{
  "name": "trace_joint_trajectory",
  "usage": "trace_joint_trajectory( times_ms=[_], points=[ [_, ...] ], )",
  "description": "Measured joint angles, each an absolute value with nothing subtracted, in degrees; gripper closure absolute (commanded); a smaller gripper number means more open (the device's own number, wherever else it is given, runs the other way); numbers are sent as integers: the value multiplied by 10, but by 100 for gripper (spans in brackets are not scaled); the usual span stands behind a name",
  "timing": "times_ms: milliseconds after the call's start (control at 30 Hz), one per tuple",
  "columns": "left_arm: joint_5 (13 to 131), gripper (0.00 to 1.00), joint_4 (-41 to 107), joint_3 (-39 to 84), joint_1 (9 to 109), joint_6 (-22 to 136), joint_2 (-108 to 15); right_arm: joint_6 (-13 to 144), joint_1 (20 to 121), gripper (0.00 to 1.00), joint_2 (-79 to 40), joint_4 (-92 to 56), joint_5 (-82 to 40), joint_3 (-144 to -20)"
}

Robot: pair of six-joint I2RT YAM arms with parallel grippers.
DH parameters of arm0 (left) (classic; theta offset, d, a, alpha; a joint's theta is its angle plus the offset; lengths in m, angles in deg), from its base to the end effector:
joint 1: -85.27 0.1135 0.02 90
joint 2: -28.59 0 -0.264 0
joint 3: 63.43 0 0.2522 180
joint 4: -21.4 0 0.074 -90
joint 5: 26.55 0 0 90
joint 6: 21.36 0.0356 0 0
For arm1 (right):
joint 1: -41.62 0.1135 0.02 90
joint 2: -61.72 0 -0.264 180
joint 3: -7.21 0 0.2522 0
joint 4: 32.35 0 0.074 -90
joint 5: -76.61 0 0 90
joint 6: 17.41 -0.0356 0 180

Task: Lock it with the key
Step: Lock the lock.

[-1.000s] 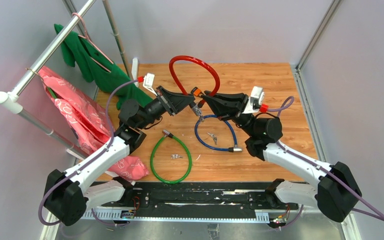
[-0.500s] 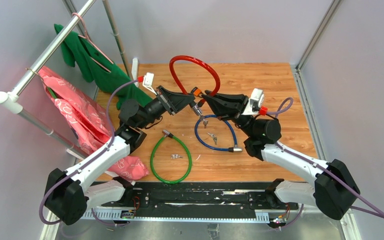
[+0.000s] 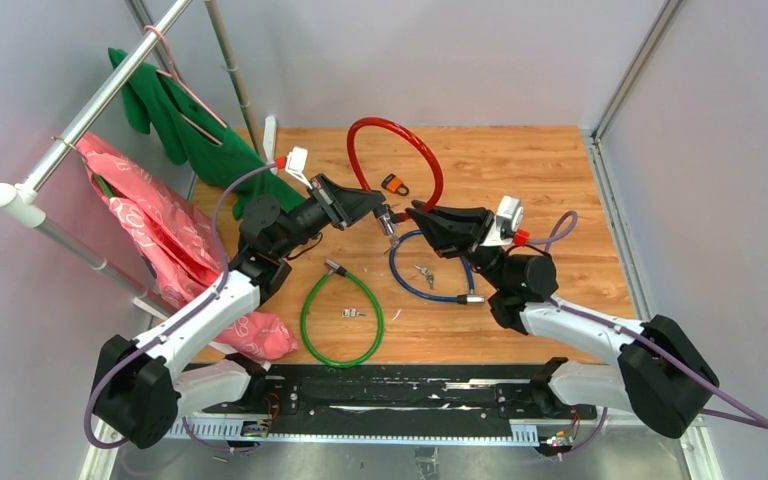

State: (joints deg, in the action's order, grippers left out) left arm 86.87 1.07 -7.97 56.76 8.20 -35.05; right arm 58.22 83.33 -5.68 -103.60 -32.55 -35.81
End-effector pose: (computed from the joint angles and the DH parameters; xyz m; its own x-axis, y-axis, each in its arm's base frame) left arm 0.2188 -0.1350 0.3366 -0.5867 -0.5896 -0.5551 0.5454 0.2189 -0.8091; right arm 0.1578 0.1563 0.3317 0.3302 0.6083 -0.7217 -0.9063 0.4180 -0.0624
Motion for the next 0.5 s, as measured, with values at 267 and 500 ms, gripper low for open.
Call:
trace_joint_trajectory(
  times_ms=[267, 500],
  points=[
    [871, 100, 15, -87, 573, 83, -351, 577, 835, 99, -95, -1052, -315, -350],
    [861, 100, 25, -100, 580, 97, -350, 581, 835, 97, -117, -1049, -312, -350]
  ],
)
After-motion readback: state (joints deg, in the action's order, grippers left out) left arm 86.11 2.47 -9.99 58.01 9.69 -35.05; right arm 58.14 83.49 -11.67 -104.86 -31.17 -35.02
